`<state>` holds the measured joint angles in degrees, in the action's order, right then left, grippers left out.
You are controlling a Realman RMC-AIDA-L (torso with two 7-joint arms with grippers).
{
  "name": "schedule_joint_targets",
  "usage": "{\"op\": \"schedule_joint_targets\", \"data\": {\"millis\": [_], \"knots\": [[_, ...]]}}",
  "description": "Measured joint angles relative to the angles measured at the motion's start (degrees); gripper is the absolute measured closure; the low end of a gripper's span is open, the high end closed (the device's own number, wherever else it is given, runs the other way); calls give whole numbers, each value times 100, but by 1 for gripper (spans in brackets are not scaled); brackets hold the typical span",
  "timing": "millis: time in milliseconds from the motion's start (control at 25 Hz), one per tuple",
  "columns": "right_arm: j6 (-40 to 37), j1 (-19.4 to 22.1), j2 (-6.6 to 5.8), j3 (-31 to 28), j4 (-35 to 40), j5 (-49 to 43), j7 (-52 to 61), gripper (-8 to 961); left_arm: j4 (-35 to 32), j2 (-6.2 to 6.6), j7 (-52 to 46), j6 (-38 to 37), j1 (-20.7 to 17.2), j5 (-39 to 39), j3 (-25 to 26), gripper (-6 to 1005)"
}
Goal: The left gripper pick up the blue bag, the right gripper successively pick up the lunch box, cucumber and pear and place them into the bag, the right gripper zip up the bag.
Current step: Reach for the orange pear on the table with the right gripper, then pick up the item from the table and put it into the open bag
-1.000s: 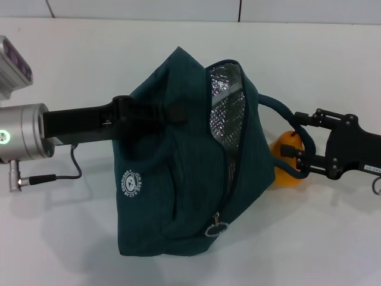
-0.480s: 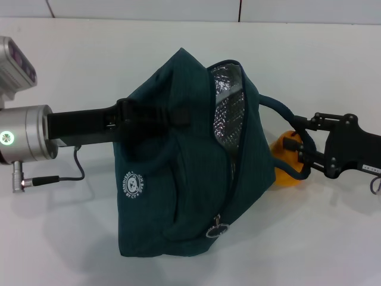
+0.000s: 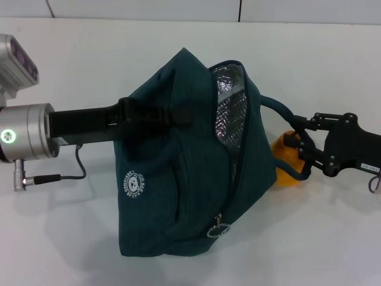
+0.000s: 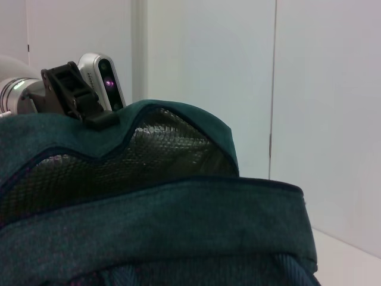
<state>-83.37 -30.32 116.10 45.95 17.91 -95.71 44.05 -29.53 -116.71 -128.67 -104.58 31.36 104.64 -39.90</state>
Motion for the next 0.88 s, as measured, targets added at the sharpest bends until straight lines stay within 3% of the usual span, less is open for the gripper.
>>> {"op": "schedule_joint_targets", "data": {"millis": [80, 320, 520, 880], "knots": [[11, 0, 0, 1, 0, 0, -1, 564, 0, 0, 0, 0, 2, -1, 0, 963], [19, 0, 0, 0, 2, 0, -2, 739, 0, 0, 0, 5, 2, -3, 0, 963], [19, 0, -5, -2, 3, 0, -11, 741, 0, 0, 0, 9, 2, -6, -1, 963], [-12, 0, -9, -12, 30, -1, -11, 872, 0, 0, 2, 9, 2, -6, -1, 963]]}}
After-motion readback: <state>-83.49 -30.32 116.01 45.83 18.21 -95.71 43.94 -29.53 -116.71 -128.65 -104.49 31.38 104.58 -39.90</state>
